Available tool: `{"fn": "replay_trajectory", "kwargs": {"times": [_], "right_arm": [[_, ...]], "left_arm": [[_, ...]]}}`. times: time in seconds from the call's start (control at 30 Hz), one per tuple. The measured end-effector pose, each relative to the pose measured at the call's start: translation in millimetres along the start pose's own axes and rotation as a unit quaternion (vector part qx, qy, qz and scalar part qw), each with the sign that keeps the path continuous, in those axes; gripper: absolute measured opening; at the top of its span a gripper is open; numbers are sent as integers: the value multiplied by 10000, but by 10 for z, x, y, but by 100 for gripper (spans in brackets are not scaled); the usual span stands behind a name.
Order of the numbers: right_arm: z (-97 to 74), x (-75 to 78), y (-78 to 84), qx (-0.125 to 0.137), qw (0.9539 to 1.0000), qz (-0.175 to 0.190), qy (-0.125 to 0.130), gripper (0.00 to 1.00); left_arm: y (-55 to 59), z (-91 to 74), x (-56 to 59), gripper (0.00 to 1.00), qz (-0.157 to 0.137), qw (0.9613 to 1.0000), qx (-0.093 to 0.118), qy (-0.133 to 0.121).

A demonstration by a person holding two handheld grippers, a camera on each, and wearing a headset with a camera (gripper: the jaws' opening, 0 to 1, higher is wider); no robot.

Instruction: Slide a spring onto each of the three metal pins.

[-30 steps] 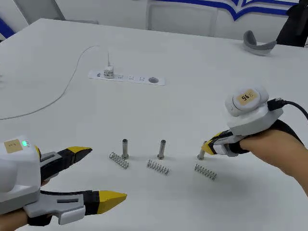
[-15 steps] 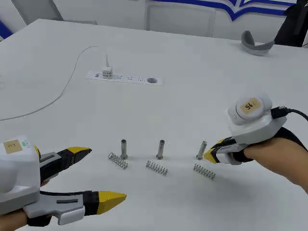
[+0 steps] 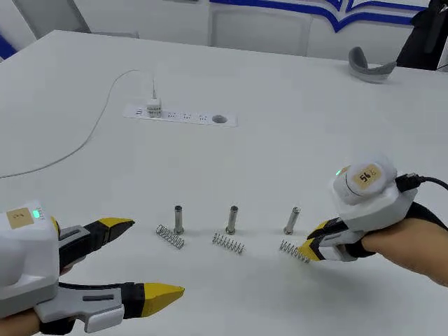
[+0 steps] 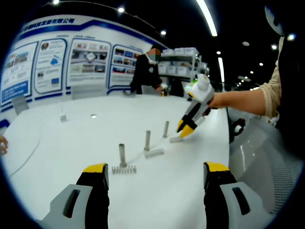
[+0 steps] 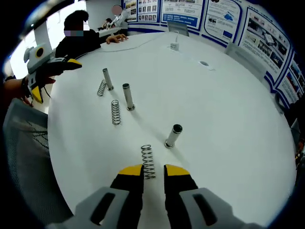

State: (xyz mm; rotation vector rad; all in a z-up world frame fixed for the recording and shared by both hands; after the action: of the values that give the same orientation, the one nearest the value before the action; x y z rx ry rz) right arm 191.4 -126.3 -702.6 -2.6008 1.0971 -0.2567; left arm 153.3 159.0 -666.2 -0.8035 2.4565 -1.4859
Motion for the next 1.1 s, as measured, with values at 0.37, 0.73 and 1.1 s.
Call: {"fn": "replay_trajectory", "kwargs": {"times": [0.37, 0.73, 1.1], "right_arm": [[103, -43, 92, -269, 9987, -432, -59, 18], [141, -19, 86, -342, 9980, -516, -131, 16], [145, -40, 104, -290, 9984, -407, -262, 12]], "left_arm": [[19, 6, 11, 83, -11, 10000, -23, 17], [37, 7, 11, 82, -38, 10000, -28, 19], [34, 55, 68, 82, 55, 9999, -92, 121]]}}
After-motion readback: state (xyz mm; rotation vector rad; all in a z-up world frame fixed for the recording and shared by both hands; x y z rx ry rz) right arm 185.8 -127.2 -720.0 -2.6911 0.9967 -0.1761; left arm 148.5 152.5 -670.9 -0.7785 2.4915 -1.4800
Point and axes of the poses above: the centre of the closed fingertips' face, and the gripper's own axes: z roughly forward along the fingers, x roughly to its right, y roughly out of its underside, the point moved 6 cm from there along -z, roughly backward along the fingers, and after that the axes turned 12 degrees about -x, right-handed, at the moved point
